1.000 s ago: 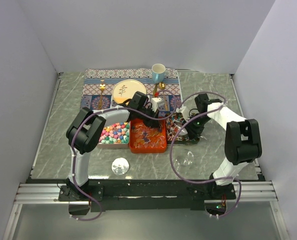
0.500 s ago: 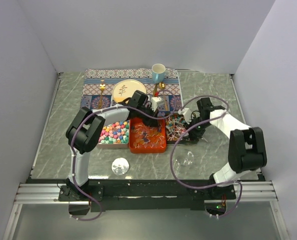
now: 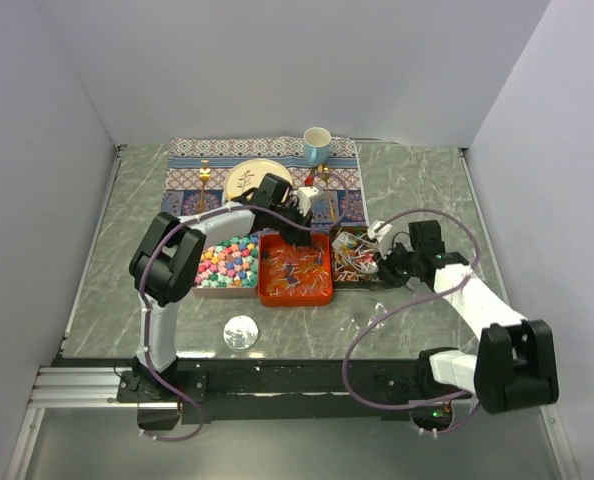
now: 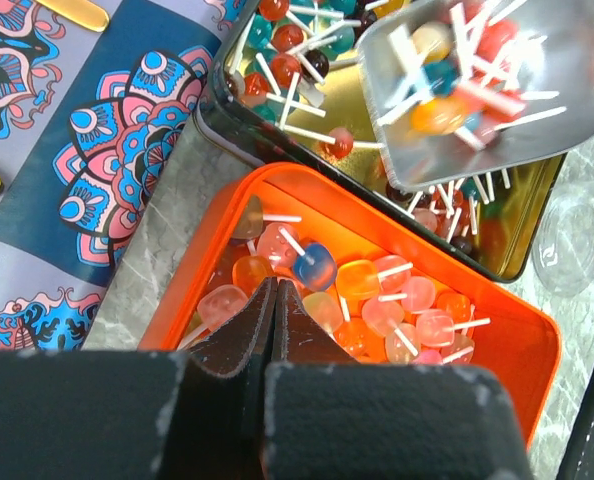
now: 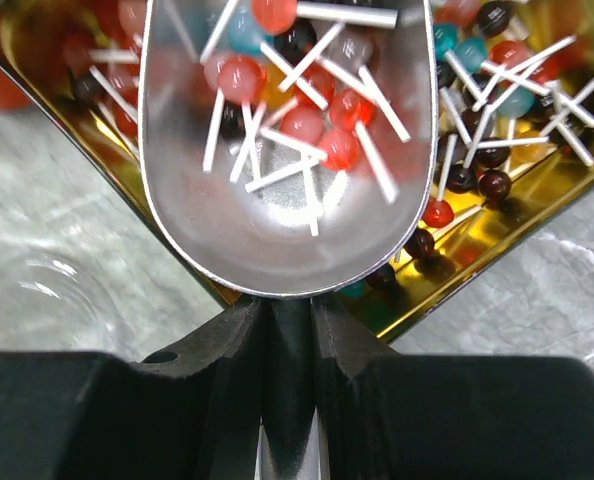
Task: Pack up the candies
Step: Scoop the fake candies from the storage box, then place the fake candies in the packing bottle.
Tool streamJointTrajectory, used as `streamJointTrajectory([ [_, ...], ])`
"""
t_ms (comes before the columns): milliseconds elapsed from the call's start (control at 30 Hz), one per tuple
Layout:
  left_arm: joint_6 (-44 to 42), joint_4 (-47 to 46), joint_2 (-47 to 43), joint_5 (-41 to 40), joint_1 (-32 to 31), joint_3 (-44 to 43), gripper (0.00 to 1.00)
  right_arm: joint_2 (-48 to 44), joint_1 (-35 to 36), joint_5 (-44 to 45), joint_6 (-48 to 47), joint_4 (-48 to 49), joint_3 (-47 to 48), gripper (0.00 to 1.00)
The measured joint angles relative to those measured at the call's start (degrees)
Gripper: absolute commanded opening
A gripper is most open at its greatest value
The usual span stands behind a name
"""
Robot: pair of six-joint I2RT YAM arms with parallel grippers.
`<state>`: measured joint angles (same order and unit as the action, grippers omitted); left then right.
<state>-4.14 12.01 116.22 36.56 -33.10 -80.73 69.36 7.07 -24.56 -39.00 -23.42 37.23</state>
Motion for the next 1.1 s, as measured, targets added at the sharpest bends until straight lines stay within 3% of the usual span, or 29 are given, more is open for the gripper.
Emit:
streamJointTrajectory([
  [167, -0.3, 1.4, 0.0, 0.0, 0.6, -1.0, 0.04, -5.0, -0.5, -0.4, 2.1, 1.9, -0.9, 0.0],
  [267, 1.0, 1.4, 0.0, 0.0, 1.8, -2.7, 0.4, -9.1, -2.9, -0.7, -1.2, -3.7, 3.1, 0.0],
  [300, 1.0, 1.3, -0.1, -0.1, 2.2, -3.1, 0.59, -10.2, -3.5, -0.6, -2.5, -5.7, 4.6, 0.0],
  [367, 2.3, 1.0, -0.7, -0.5, 3.2, -4.0, 0.78, -12.7, -5.0, -0.7, -6.4, -11.3, 9.4, 0.0],
  [433, 3.6, 1.0, -1.9, -1.0, 4.0, -4.3, 0.83, -14.9, -6.1, -0.9, -10.3, -16.0, 13.5, 0.0],
  [467, 4.2, 1.0, -2.8, -1.3, 4.5, -4.4, 0.94, -16.2, -6.6, -1.0, -12.7, -18.8, 15.4, 0.0],
  [500, 4.8, 1.0, -3.8, -1.6, 4.9, -4.4, 0.97, -17.4, -7.2, -1.0, -15.1, -21.4, 16.8, 0.0],
  [800, 8.3, -2.3, -13.4, -2.4, 5.1, 0.0, 0.97, -24.5, -10.3, -0.1, -32.0, -45.1, 18.5, 0.0],
  [1100, 9.8, -4.1, -16.1, -3.5, 5.0, 4.2, 0.97, -32.3, -10.3, 4.5, -44.4, -54.1, 16.6, 0.0],
])
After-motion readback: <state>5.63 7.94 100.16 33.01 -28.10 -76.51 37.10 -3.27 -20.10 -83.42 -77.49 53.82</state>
